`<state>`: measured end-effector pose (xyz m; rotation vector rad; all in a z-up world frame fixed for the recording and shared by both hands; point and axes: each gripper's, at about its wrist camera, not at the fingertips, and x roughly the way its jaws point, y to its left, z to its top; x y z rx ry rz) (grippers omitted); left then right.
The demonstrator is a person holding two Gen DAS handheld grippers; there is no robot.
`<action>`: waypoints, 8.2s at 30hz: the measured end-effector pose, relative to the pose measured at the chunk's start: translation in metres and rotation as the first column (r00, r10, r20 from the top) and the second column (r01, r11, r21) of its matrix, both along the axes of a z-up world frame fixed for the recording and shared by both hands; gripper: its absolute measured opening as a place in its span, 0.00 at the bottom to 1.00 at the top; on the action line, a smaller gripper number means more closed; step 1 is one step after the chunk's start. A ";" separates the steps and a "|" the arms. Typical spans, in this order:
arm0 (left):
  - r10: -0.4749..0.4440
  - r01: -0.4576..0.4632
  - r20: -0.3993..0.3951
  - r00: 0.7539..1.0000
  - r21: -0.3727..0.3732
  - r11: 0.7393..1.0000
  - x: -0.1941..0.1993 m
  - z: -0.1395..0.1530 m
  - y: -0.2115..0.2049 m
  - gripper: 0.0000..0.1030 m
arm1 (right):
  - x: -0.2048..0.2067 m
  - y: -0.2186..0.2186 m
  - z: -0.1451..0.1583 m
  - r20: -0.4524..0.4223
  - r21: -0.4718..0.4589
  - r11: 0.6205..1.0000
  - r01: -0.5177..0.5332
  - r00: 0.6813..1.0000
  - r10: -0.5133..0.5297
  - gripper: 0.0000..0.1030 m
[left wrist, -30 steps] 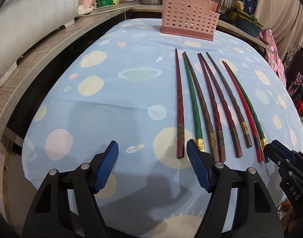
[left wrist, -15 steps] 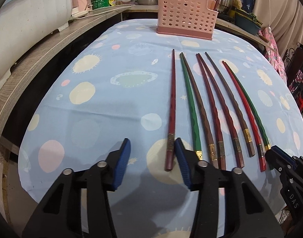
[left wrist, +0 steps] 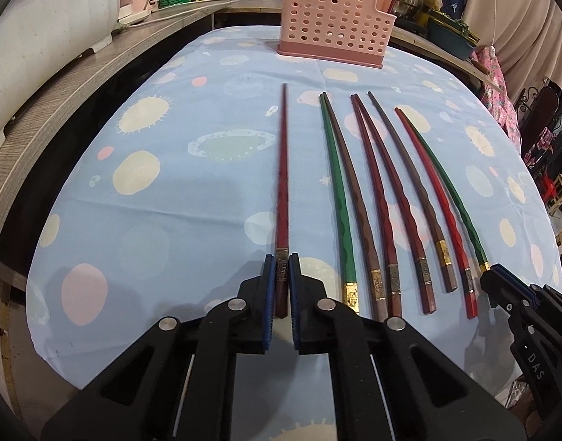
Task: Organize utensils
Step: 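Close the left tool on a dark red chopstick while the right tool grasps a green chopstick, then lift both held chopsticks and carry them over the pink basket, then open both tools to drop the chopsticks into the pink basket, then move both open tools back down to the remaining chopsticks, then close the left tool on a green chopstick while the right tool grasps a red chopstick, then lift both held chopsticks and carry them over the pink basket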
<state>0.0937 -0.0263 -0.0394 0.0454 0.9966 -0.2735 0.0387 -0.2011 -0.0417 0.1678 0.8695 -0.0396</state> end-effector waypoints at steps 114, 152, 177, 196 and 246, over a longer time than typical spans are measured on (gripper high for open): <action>0.166 -0.118 0.326 0.931 -0.161 0.980 0.127 0.181 0.000 0.44 | 0.129 -0.054 0.188 0.392 0.145 0.989 0.020 0.917 -0.076 0.33; 0.055 -0.052 0.054 0.997 -0.046 0.998 -0.022 0.022 0.015 0.49 | -0.012 0.020 0.002 0.036 0.037 0.999 -0.016 0.999 0.015 0.33; -0.032 0.033 0.017 0.999 -0.015 0.999 -0.036 -0.004 -0.009 0.54 | -0.008 0.019 -0.008 0.028 0.028 1.000 -0.003 1.000 0.002 0.22; -0.032 0.031 0.028 0.999 0.020 0.999 -0.021 -0.003 -0.008 0.08 | -0.003 0.014 -0.009 0.018 -0.003 1.000 -0.006 1.000 0.006 0.08; 0.089 -0.045 0.266 0.960 -0.166 0.985 0.120 0.202 -0.002 0.07 | 0.119 -0.073 0.205 0.371 0.089 0.994 0.065 0.924 -0.094 0.07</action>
